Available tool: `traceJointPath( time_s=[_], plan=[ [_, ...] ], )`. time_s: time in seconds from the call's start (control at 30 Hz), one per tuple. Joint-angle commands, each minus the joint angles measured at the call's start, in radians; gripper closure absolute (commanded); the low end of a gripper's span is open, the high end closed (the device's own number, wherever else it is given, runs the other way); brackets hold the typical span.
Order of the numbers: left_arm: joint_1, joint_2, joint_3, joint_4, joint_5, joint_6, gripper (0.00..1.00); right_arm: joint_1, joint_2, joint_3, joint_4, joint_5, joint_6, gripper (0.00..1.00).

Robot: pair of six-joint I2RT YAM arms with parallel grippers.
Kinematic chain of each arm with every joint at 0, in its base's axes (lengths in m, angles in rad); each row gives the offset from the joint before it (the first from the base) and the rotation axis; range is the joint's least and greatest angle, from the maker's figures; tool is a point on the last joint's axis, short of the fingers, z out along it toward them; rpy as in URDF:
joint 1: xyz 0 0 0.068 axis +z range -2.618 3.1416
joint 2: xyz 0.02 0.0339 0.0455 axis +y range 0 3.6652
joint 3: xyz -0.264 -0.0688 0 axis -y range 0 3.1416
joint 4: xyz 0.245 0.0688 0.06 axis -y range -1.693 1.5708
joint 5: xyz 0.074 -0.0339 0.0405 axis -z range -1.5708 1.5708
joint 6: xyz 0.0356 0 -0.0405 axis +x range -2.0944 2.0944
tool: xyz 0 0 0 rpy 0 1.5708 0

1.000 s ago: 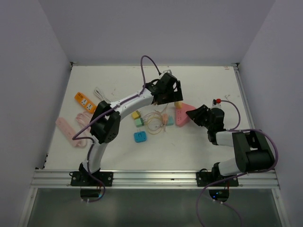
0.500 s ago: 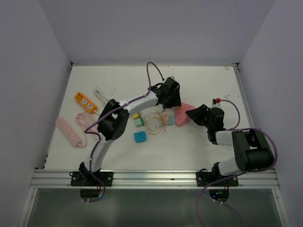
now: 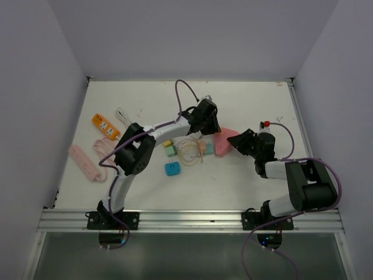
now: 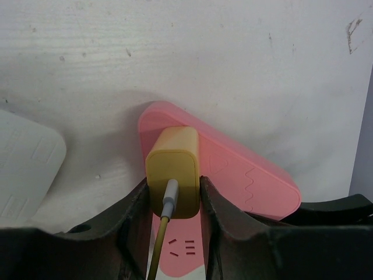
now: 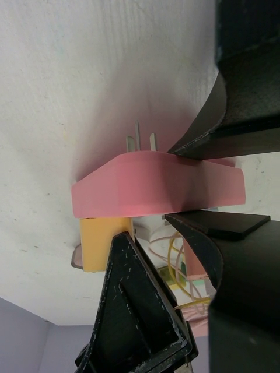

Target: Pull the plug off the socket

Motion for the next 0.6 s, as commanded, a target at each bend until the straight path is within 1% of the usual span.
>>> traceJointPath(
  time_s=[0.0,0.2,0.33,0.57],
  plan=[
    [0.023,-0.119,-0.069,-0.001,-0.022,-0.023,1.0,0.001,0.034,-0.032,-0.202,0.088,-0.097,1.0],
    [0.052,-0.194,-0.076,-0.058,-0.06,-0.029,1.0,0.016,0.014,-0.027,-0.229,0.136,-0.097,1.0],
    [0.052,-0.233,-0.09,-0.055,-0.071,-0.041,1.0,0.038,0.005,-0.016,-0.257,0.168,-0.106,1.0],
    [0.059,-0.315,-0.119,-0.061,-0.101,-0.049,1.0,0.047,0.0,-0.013,-0.275,0.182,-0.106,1.0]
  ],
)
